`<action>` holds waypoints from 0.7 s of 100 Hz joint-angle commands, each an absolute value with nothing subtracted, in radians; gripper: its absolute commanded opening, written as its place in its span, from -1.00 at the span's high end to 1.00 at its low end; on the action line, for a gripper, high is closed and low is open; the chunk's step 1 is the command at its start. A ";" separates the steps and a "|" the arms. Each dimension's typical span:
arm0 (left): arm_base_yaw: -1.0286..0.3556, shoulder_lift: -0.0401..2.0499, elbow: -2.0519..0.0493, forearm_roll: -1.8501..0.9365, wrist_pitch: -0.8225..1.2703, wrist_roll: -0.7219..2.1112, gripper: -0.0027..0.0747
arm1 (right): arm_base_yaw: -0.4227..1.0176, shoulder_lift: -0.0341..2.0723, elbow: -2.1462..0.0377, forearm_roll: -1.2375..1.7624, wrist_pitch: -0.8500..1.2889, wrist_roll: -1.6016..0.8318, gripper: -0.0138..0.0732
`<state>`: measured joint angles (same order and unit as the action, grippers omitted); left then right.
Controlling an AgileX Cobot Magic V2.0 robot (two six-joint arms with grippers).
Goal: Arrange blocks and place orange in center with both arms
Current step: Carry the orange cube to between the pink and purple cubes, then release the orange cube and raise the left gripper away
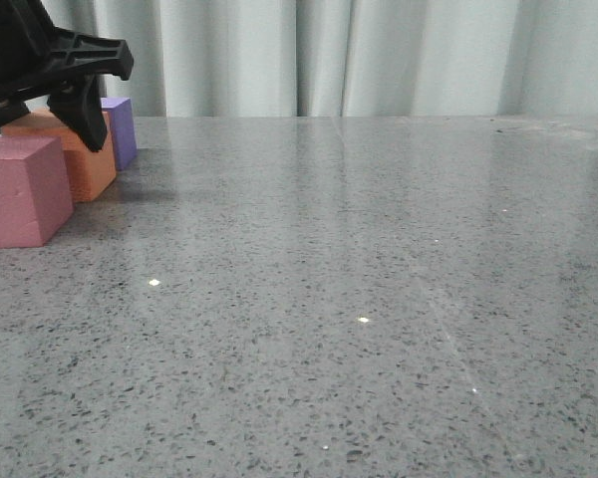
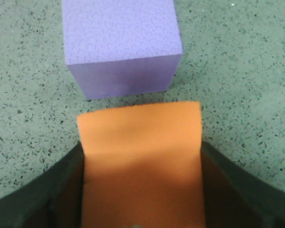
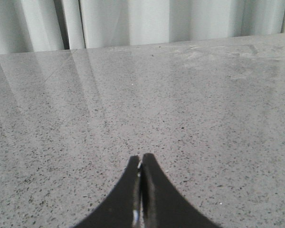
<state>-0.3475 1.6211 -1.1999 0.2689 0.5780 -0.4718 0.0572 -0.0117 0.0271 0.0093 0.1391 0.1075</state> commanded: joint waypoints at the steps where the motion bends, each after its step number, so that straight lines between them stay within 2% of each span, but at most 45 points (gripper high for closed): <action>1: -0.347 1.594 -1.229 0.270 0.541 -0.464 -0.14 | 0.051 -0.034 0.014 0.010 0.054 0.101 0.84; 11: -0.347 1.594 -1.235 0.268 0.543 -0.462 -0.55 | 0.051 -0.034 0.014 0.010 0.054 0.101 0.84; 21: -0.347 1.592 -1.235 0.268 0.543 -0.462 -0.80 | 0.051 -0.034 0.014 0.010 0.054 0.101 0.84; 70: -0.347 1.410 -1.239 0.251 0.587 -0.441 -0.81 | 0.051 -0.034 0.014 0.010 0.054 0.101 0.84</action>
<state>-0.3475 1.5041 -1.2017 0.2494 0.6195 -0.4442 0.0572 -0.0117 0.0271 0.0093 0.1391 0.1075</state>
